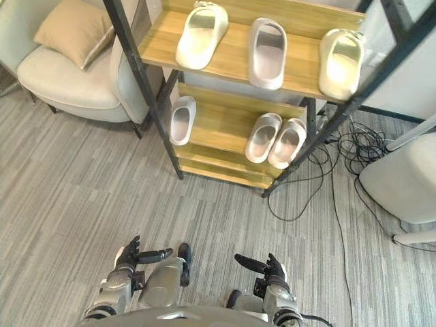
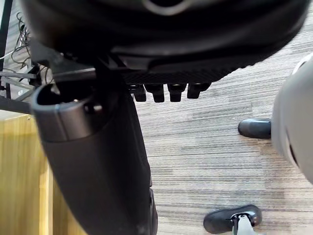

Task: Organize the slippers on the shoe rack

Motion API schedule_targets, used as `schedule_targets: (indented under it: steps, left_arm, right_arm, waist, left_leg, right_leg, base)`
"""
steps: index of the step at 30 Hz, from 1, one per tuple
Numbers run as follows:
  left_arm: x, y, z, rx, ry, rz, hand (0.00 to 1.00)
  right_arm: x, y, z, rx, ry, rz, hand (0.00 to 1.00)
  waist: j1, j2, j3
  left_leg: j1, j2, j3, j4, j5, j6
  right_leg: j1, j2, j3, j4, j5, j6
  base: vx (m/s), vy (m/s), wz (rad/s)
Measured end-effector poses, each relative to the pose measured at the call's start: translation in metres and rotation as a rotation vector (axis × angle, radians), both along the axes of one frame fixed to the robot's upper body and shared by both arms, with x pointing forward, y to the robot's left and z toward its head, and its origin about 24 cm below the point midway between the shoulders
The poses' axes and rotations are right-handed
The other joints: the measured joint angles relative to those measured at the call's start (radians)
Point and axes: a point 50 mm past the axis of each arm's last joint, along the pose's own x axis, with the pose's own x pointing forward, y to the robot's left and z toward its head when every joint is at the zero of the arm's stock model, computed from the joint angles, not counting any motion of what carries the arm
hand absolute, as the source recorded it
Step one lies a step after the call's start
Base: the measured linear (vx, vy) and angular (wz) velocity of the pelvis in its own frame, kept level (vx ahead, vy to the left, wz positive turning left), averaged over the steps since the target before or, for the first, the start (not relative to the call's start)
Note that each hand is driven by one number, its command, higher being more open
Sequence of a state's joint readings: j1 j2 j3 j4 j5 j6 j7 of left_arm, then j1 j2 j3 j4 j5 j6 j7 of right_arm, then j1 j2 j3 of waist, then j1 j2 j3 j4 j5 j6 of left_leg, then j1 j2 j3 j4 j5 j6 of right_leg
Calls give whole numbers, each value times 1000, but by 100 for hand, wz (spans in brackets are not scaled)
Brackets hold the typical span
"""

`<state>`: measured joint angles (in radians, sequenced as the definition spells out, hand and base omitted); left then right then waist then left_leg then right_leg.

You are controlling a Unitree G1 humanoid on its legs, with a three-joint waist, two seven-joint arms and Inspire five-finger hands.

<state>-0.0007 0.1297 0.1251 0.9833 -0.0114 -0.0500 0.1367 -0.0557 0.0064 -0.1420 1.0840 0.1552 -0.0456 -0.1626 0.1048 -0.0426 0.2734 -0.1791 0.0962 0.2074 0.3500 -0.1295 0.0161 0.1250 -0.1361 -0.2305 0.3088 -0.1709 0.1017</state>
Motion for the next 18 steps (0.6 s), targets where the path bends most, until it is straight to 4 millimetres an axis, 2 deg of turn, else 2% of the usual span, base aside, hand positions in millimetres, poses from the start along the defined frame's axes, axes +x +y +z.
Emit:
schedule_targets:
  steps: [2, 3, 4, 6, 8, 9, 10, 11, 12, 14, 15, 16, 17, 18]
  left_arm:
    - [-9, 2, -3, 2, 35, 6, 100]
    - [-15, 6, -5, 13, 58, 2, 100]
    - [-17, 7, -6, 26, 72, -19, 100]
    - [-18, 7, -6, 28, 77, -23, 100]
    - [-20, 7, -7, 27, 81, -22, 100]
    - [-21, 6, -7, 26, 84, -23, 100]
    - [-21, 7, -7, 27, 86, -25, 100]
    - [-22, 8, -7, 29, 88, -27, 100]
    - [-21, 7, -7, 26, 89, -29, 100]
    - [-22, -6, -11, -9, 97, -36, 100]
    - [-22, -6, -11, -8, 97, -37, 100]
    - [-22, -11, -12, -17, 99, -47, 100]
    - [-21, -10, -11, -18, 96, -48, 100]
    - [-20, -9, -11, -17, 95, -49, 100]
  right_arm:
    - [-1, 2, 0, 1, 2, 14, 100]
    - [1, 3, 1, 2, -8, 16, 100]
    - [3, 3, 1, -2, -13, 25, 100]
    - [4, 4, 2, -7, -19, 41, 100]
    - [10, 5, 4, -14, -35, 64, 100]
    - [11, 5, 5, -18, -37, 74, 100]
    - [11, 6, 4, -18, -34, 79, 100]
    - [9, 6, 3, -19, -29, 84, 100]
    - [6, 2, 3, -26, -20, 84, 100]
    - [5, -11, 3, -59, -9, 81, 100]
    - [5, -12, 3, -61, -9, 80, 100]
    - [3, -18, 3, -66, 0, 52, 100]
    - [-1, -20, 1, -66, 9, 34, 100]
    - [-2, -20, 1, -66, 11, 33, 100]
  waist:
    - [-2, 2, 1]
    - [-10, -4, -4]
    - [-15, -12, -10]
    - [-18, -10, -11]
    - [-27, -4, -9]
    - [-29, -3, -9]
    - [-31, -5, -10]
    - [-35, -12, -14]
    - [-37, -5, -16]
    - [-35, 51, -24]
    - [-36, 55, -24]
    - [-43, 66, -25]
    - [-47, 65, -24]
    - [-47, 65, -23]
  left_leg:
    - [59, 5, 21, -21, -23, 4]
    - [103, -3, 32, -41, -40, 13]
    - [136, -7, 29, -66, -45, 12]
    - [167, 0, 28, -90, -47, 7]
    - [193, 14, 27, -110, -53, -6]
    - [205, 18, 26, -116, -54, -19]
    - [210, 15, 22, -114, -61, -35]
    - [213, 7, 14, -113, -65, -43]
    - [220, 10, -4, -113, -73, -56]
    - [225, 43, -24, -133, -76, -72]
    - [225, 45, -28, -133, -77, -74]
    - [221, 62, -52, -100, -86, -91]
    - [187, 81, -65, -2, -105, -122]
    - [177, 85, -66, 27, -109, -127]
  right_leg:
    - [-80, -35, 13, 219, 16, 44]
    - [-155, -83, -16, 390, -6, 41]
    - [-188, -99, -69, 404, -42, 16]
    - [-216, -85, -116, 321, -58, -10]
    - [-258, -37, -126, 130, -51, -15]
    - [-265, -14, -121, 12, -8, -20]
    - [-261, 3, -108, -71, 88, -38]
    - [-250, 10, -92, -101, 179, -42]
    - [-231, 21, -94, -114, 191, -78]
    - [-217, 58, -106, -143, 174, -93]
    - [-214, 61, -110, -146, 172, -94]
    - [-183, 74, -135, -159, 152, -95]
    - [-152, 80, -157, -167, 135, -97]
    - [-146, 80, -161, -169, 132, -96]
  base:
    - [163, 91, -42]
    - [212, 67, -14]
    - [253, 67, -4]
    - [195, -20, 6]
    - [240, -107, 3]
    - [223, -128, 9]
    - [253, -150, 18]
    - [273, -140, 25]
    - [310, -171, 18]
    - [194, -125, 9]
    - [152, -135, 29]
    - [156, -143, 50]
    - [141, -127, 51]
    - [94, -69, 47]
